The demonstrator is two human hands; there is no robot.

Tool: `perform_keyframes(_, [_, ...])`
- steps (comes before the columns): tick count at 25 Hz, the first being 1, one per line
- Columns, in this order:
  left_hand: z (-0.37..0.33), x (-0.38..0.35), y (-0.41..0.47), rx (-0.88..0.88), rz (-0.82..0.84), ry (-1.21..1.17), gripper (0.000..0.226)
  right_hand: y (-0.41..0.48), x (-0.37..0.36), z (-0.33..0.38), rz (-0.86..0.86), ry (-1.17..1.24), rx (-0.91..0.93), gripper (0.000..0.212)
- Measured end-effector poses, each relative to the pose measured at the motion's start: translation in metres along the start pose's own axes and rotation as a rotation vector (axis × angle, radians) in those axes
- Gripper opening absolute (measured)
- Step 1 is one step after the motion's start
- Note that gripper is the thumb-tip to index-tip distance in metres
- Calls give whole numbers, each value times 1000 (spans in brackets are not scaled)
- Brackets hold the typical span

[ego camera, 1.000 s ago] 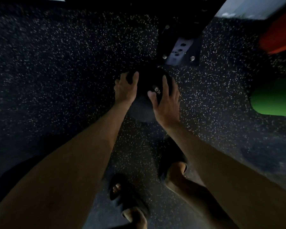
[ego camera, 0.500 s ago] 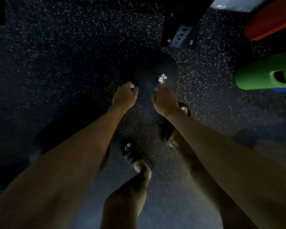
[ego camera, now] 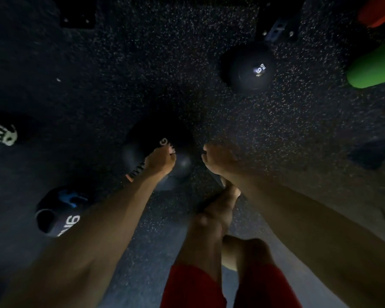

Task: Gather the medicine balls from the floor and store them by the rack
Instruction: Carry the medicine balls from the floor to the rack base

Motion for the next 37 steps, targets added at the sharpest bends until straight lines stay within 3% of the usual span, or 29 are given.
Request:
perform_keyframes(10, [115, -79, -41, 26, -59, -175, 49, -20, -144, 70, -55, 110, 9, 65])
perform_keyframes(18, [191, -108, 61, 23, -112, -236, 100, 75, -212, 108, -226, 357, -237, 111])
perform_keyframes(22, [214, -113, 102, -157, -43, -122, 120, 115, -207, 122, -466, 449, -299, 102])
perform_keyframes(25, [210, -95, 127, -233, -116, -188, 122, 140, -177, 123, -539, 477, -288, 95])
perform_keyframes(30, [181, -42, 177, -186, -128, -220, 110, 182, -118, 124, -652, 546, -235, 84])
perform_keyframes(34, [146, 4, 214, -93, -152, -276, 99, 169, -115, 113, -755, 287, -30, 74])
perform_keyframes(37, [108, 40, 236, 11, -159, -323, 90, 170, -103, 100, -739, 294, -53, 78])
Point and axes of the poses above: each hand's wrist, its own y-axis towards the middle knuckle, its own x-axis out of the back of the hand, z = x × y, the point moved 2 cm from there along y, towards the middle knuckle, and after that the axes turned 15 degrees about y, right-handed, at the moved point
